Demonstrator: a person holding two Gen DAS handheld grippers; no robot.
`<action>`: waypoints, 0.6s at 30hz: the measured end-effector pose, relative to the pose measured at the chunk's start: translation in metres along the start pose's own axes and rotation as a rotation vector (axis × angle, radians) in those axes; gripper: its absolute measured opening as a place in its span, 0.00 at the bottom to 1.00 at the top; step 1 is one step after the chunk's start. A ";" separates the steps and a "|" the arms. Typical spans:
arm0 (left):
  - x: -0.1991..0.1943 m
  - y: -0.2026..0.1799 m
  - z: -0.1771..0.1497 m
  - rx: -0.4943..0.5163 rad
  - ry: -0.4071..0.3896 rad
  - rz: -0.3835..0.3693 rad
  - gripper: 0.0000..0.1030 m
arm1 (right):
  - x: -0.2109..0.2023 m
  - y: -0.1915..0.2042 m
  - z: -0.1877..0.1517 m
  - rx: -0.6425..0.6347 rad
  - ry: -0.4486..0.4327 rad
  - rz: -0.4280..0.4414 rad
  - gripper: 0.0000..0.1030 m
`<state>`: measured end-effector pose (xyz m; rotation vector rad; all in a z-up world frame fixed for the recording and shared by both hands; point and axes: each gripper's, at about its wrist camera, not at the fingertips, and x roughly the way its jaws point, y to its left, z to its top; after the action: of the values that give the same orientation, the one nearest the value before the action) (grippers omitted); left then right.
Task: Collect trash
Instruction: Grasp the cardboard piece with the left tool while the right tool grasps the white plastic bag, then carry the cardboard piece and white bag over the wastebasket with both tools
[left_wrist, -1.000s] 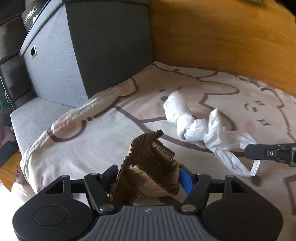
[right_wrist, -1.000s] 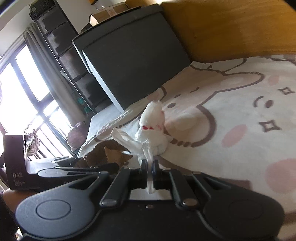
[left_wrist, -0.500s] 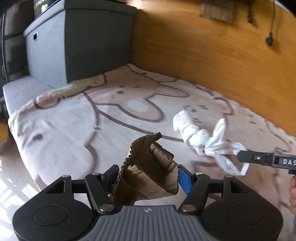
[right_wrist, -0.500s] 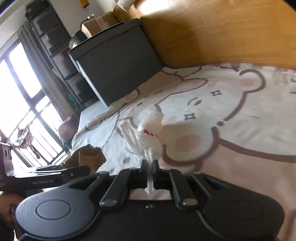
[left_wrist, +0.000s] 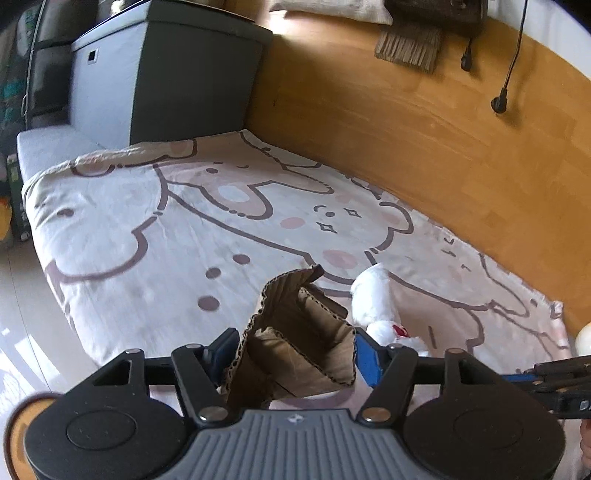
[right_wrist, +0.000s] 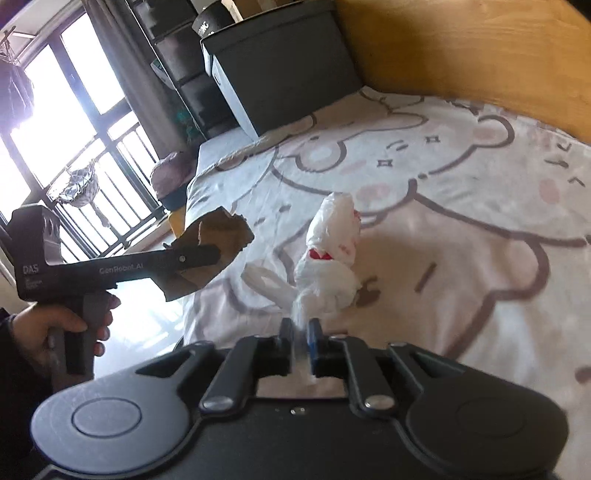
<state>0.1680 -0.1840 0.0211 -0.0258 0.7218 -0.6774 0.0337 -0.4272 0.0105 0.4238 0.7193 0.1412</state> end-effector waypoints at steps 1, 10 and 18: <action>-0.002 0.000 -0.003 -0.009 -0.001 0.003 0.64 | -0.004 0.001 0.000 0.006 -0.005 0.001 0.34; -0.020 0.001 -0.020 -0.069 -0.025 0.045 0.64 | 0.030 -0.013 0.036 0.081 -0.021 -0.074 0.60; -0.022 0.004 -0.027 -0.092 -0.026 0.071 0.64 | 0.086 -0.012 0.043 0.127 0.082 -0.104 0.63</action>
<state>0.1419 -0.1626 0.0129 -0.0929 0.7257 -0.5751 0.1258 -0.4290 -0.0180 0.5027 0.8323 0.0146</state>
